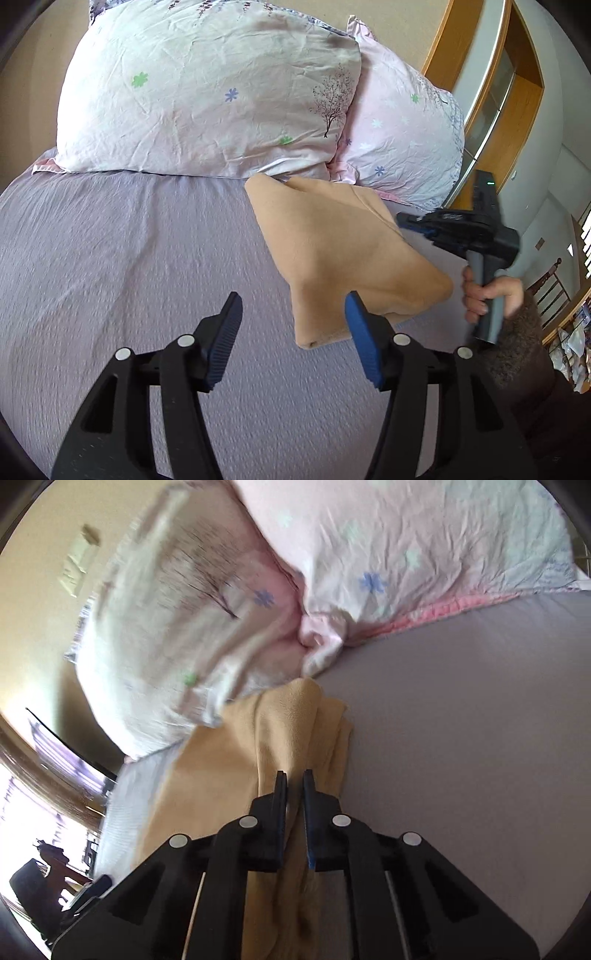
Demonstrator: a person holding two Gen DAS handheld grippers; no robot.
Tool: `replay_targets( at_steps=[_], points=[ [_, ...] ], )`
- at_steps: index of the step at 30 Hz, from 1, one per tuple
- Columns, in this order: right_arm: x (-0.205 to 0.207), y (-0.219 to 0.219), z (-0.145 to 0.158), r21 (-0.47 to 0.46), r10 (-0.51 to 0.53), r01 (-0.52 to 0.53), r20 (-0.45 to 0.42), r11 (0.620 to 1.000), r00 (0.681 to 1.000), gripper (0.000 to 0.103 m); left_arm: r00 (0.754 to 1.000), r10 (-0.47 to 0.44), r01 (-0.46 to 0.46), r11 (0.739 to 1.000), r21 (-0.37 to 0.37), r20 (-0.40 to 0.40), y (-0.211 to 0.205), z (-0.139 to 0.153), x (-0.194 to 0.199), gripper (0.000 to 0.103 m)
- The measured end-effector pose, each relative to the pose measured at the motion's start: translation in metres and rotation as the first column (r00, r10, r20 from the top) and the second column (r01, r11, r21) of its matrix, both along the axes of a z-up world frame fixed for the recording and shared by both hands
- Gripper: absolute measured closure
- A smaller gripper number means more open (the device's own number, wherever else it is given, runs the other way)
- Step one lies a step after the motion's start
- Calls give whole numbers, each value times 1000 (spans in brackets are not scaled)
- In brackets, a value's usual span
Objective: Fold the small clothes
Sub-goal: 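Release the folded shirt and withdraw both grippers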
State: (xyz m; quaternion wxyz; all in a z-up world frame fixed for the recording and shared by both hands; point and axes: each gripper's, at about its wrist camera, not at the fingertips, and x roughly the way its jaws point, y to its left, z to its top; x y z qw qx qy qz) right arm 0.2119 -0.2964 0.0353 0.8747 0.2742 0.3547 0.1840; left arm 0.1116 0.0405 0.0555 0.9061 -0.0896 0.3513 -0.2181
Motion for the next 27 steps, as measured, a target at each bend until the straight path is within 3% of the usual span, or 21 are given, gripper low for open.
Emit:
replay_targets(
  at_steps=[1,2,3,4,6,8,9,11,14,16,17,18,22,26,27],
  points=[
    [-17,4,10,50,56,-59,46,997,997,86,1000,-7,7,1000,-4,7,1,1,-3,41],
    [-29,9,15,72,99,-104,70,992,993,74,1000,-16,16,1000,-5,12,0,1,-5,40],
    [-44,17,19,77,157,-164,85,984,984,62,999,-29,29,1000,-5,17,-1,2,-7,39],
    [-54,29,20,58,199,-204,79,977,977,58,999,-38,38,999,-4,20,-3,2,-8,38],
    [-69,44,13,-12,242,-241,20,970,970,57,998,-58,58,998,-2,23,-8,3,-11,35],
    [-68,47,-12,-126,166,-180,-113,976,980,57,996,-81,81,997,10,26,-13,3,-16,29],
    [-69,42,-23,-142,137,-160,-156,977,978,61,995,-91,90,996,22,28,-16,3,-19,24],
    [-67,25,-36,-54,113,-123,-171,991,979,73,994,-101,99,993,61,32,-21,3,-26,15],
    [-81,20,-22,-75,65,-75,-131,994,989,72,996,-82,77,988,132,27,-27,-1,-33,6],
    [-91,24,-13,-128,35,-46,-89,991,995,48,998,-61,59,985,161,7,-29,-4,-34,2],
    [-99,26,-10,-169,12,-24,-71,985,997,17,999,-46,47,983,178,-6,-30,-7,-32,2],
    [-108,28,-8,-208,-6,-6,-57,978,998,2,999,-33,36,980,196,-19,-32,-9,-31,2],
    [-117,44,-14,-367,-75,55,-42,928,996,1,997,35,-11,951,309,-70,-45,-22,-23,2],
    [-110,62,-29,-564,-155,88,-72,821,985,1,993,64,-23,928,371,-99,-56,-31,-18,2],
    [-109,64,-32,-573,-154,82,-78,816,985,1,992,70,-24,926,376,-108,-57,-33,-16,2]
  ],
)
